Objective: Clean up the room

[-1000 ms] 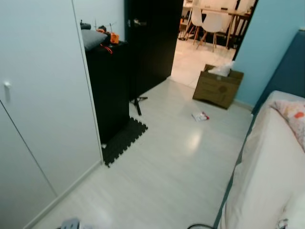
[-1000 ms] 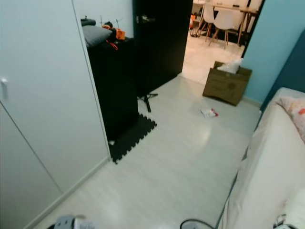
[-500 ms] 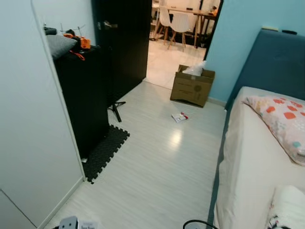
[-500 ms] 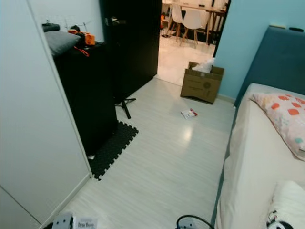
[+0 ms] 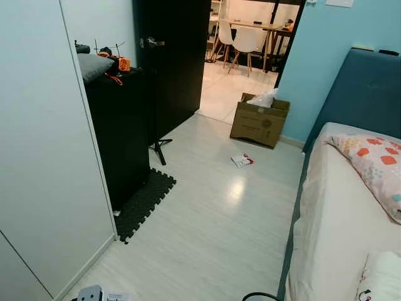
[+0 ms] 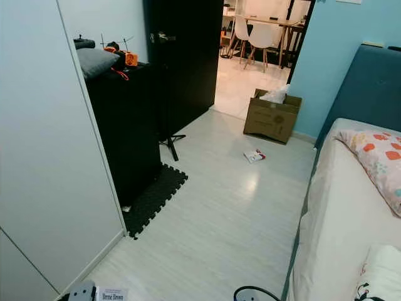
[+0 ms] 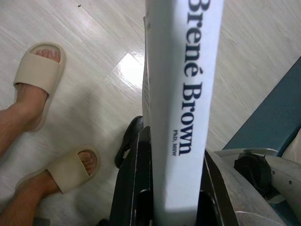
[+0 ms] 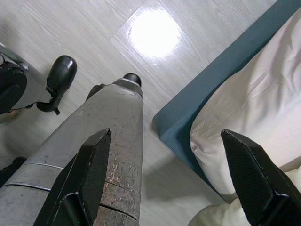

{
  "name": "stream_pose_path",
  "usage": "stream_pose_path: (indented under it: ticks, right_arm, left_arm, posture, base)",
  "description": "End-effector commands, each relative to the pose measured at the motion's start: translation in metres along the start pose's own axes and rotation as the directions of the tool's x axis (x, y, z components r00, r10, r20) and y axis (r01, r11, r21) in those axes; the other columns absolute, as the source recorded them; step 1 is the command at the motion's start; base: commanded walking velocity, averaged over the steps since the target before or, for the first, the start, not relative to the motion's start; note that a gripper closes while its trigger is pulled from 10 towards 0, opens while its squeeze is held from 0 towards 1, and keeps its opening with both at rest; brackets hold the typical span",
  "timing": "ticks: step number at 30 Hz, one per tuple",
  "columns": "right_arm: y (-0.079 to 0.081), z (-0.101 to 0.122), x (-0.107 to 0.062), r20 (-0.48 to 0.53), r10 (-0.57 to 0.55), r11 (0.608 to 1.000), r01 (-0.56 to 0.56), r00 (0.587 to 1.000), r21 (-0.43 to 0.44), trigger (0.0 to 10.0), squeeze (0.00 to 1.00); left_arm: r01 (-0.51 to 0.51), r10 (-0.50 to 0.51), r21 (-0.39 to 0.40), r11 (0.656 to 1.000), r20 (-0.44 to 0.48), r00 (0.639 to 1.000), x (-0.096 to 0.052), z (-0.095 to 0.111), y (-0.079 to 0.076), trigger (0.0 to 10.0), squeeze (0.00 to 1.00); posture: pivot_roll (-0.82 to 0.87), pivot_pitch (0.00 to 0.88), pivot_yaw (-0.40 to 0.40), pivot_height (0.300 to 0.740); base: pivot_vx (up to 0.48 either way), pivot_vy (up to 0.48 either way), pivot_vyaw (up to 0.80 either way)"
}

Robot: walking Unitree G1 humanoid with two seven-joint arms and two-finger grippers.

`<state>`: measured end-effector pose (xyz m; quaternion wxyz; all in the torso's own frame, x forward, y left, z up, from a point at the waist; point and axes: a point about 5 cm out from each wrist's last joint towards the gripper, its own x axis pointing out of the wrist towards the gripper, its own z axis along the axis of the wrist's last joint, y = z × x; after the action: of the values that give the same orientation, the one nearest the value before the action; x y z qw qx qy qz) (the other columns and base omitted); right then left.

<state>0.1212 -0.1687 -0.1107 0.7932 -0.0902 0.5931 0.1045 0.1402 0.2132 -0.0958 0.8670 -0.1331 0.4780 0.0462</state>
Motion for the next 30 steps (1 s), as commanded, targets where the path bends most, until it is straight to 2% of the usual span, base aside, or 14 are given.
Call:
stream_pose_path:
  ticks: [1, 6, 19, 30]
  right_arm:
    - [0.0080, -0.0205, 0.0001, -0.069, 0.020, 0.999, -0.017, 0.997, 0.039, 10.0, 0.00]
    - [0.0079, -0.0197, 0.0002, -0.062, 0.016, 0.999, -0.013, 0.998, 0.051, 10.0, 0.00]
    - [0.0048, -0.0166, 0.0001, -0.049, 0.003, 0.998, 0.000, 0.999, 0.058, 10.0, 0.00]
    - [0.0035, -0.0137, 0.0002, -0.024, -0.004, 0.993, 0.007, 1.000, 0.118, 10.0, 0.00]
  left_arm:
    - [0.008, -0.008, 0.031, 0.999, 0.003, 1.000, 0.0005, 0.0053, 0.0011, 10.0, 0.00]
    - [0.013, -0.013, 0.037, 0.999, 0.002, 1.000, 0.0010, 0.0063, -0.0003, 10.0, 0.00]
    - [0.020, -0.020, 0.034, 0.999, 0.001, 1.000, 0.0018, 0.0065, -0.0030, 10.0, 0.00]
    - [0.014, -0.014, 0.026, 1.000, 0.000, 1.000, 0.0028, 0.0079, -0.0047, 10.0, 0.00]
  posture:
    - [0.15, 0.000, -0.062, 0.740]
    - [0.15, 0.000, -0.060, 0.740]
    - [0.15, 0.000, -0.063, 0.740]
    - [0.14, 0.000, -0.060, 0.740]
  base:
    - [0.240, 0.000, -0.75]
    - [0.244, 0.000, -0.75]
    - [0.258, 0.000, 0.00]
    - [0.213, 0.000, -0.62]
